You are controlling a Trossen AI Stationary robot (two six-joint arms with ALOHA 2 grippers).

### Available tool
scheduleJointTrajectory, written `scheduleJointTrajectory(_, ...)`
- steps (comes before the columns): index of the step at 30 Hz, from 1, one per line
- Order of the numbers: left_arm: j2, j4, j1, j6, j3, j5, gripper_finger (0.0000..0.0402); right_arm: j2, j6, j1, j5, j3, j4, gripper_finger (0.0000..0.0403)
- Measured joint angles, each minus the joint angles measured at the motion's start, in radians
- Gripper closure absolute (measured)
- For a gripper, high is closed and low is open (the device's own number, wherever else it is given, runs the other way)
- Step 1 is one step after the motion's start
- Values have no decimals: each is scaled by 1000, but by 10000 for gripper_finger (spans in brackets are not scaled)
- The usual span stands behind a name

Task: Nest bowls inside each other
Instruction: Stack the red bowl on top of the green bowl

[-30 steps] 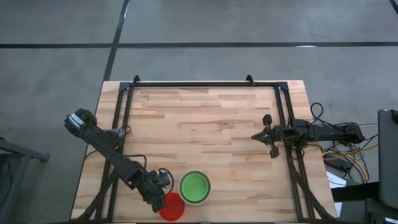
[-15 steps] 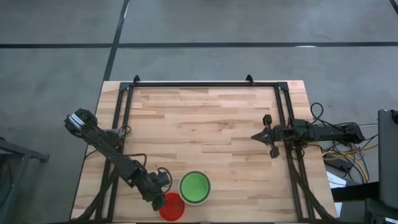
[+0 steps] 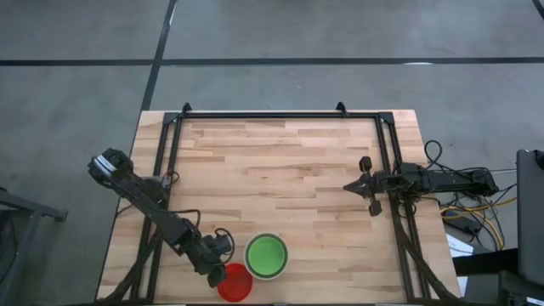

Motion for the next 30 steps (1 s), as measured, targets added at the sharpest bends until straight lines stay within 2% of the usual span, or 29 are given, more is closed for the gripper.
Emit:
scheduleJointTrajectory(11, 0, 8, 0, 2, 0, 0, 207, 0, 0, 0, 0, 0, 0, 394)
scheduleJointTrajectory(19, 50, 39, 0, 1, -1, 30, 261, 0, 0, 0, 0, 0, 0, 394)
scheduleJointTrajectory(25, 55, 45, 0, 0, -1, 36, 288, 0, 0, 0, 0, 0, 0, 394)
scheduleJointTrajectory(30, 55, 45, 0, 0, -1, 36, 328, 0, 0, 0, 0, 0, 0, 394)
